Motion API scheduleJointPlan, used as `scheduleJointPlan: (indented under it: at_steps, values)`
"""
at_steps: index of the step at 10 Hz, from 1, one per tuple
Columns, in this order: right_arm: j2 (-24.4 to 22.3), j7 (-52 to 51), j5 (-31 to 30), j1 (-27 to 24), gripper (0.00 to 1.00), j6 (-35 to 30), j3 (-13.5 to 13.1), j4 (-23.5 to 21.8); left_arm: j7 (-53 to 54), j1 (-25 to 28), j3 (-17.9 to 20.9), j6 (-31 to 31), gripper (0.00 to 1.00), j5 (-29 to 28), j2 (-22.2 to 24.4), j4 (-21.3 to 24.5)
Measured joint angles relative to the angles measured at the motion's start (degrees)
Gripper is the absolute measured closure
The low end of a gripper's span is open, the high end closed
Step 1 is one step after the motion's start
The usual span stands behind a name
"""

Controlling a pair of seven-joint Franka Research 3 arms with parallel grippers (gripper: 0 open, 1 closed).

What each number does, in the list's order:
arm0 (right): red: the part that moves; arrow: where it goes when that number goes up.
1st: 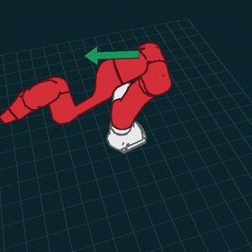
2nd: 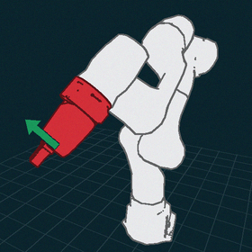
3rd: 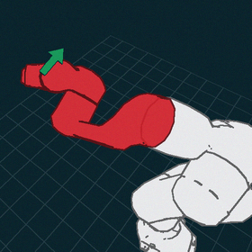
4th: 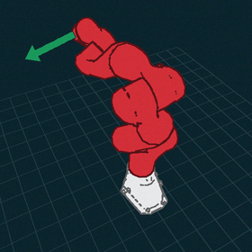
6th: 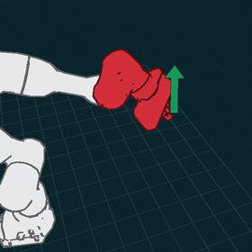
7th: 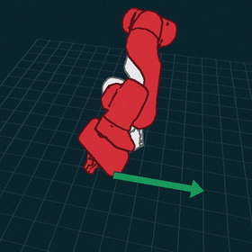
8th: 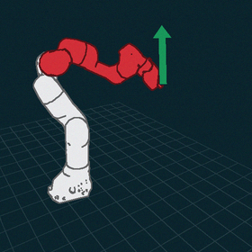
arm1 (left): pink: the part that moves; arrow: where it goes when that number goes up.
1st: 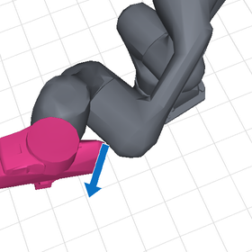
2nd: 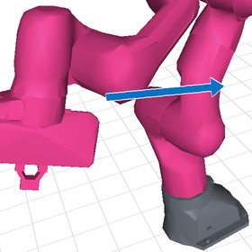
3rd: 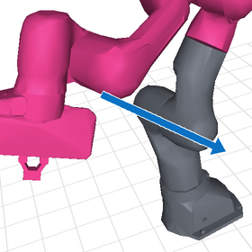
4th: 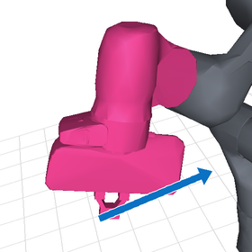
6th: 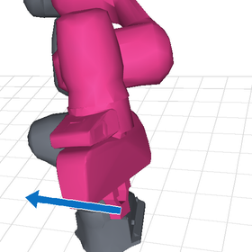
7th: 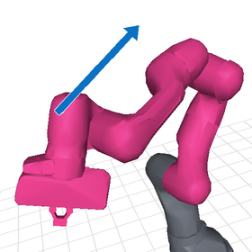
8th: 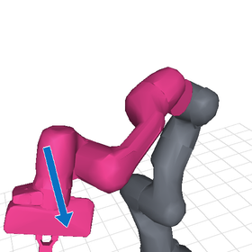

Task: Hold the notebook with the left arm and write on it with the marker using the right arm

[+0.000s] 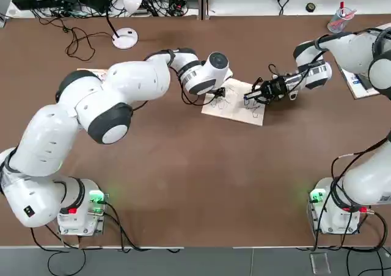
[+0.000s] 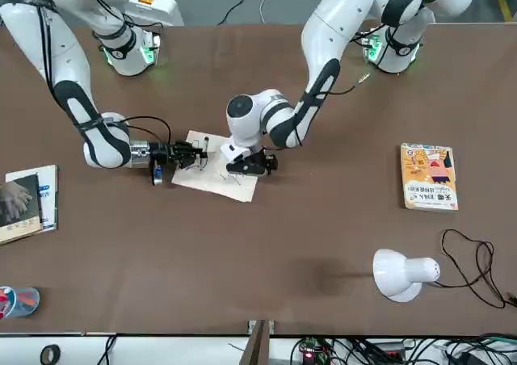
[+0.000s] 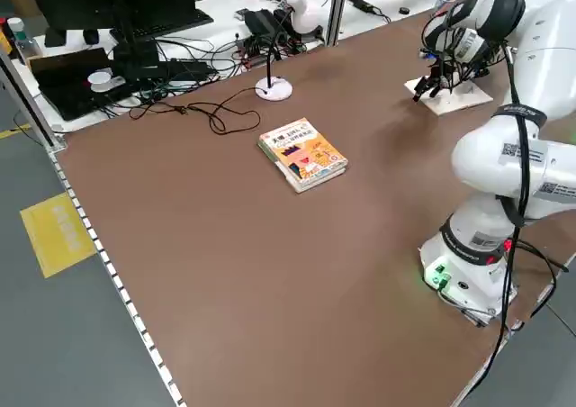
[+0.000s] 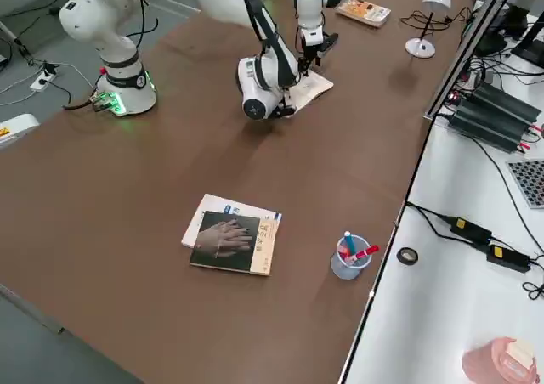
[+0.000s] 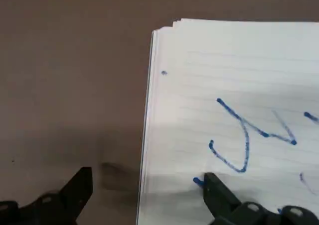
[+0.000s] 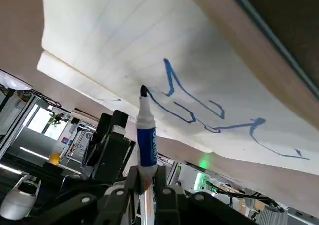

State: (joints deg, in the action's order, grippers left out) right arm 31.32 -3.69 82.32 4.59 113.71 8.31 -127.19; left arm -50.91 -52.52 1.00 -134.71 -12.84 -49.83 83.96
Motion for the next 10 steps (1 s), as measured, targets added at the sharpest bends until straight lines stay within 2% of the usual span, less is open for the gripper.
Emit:
scheduleJointPlan:
  at_steps: [6, 10]
  values:
    - [0.09, -0.02, 0.32, 1.76, 0.83, -0.12, 0.1, 0.12, 0.0, 0.0, 0.0, 0.0, 0.0, 0.0, 0.0, 0.0]
    - [0.3, -0.16, 2.61, 3.4, 0.83, -0.13, 0.14, 0.13, 0.0, 0.0, 0.0, 0.0, 0.0, 0.0, 0.0, 0.0]
